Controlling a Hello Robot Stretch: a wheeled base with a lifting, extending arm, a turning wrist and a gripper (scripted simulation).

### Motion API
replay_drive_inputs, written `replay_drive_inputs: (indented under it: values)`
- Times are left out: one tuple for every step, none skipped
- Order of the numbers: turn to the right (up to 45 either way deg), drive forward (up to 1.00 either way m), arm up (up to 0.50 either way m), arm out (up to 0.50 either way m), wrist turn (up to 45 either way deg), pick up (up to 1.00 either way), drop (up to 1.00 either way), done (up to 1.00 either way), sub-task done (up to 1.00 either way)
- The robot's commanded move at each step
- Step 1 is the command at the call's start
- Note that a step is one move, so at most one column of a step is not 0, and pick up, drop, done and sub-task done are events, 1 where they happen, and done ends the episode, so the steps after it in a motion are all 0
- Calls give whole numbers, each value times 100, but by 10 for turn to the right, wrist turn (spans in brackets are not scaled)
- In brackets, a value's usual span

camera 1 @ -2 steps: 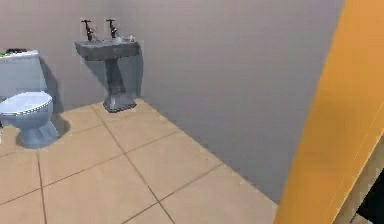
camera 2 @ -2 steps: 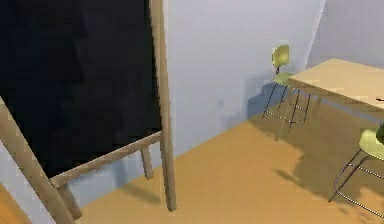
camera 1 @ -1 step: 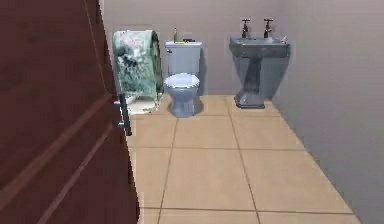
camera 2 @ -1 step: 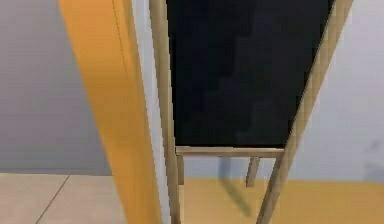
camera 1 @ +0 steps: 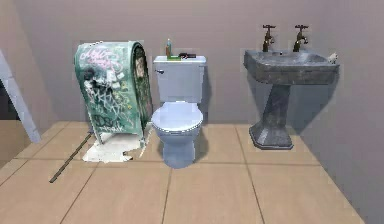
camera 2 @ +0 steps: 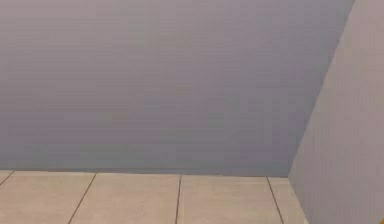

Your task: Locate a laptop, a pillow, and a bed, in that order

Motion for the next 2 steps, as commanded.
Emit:
replay_drive_inputs:
  values:
    - [0,20,0,0,0,0,0,0,0]
    - [-420,0,0,0,0,0,0,0,0]
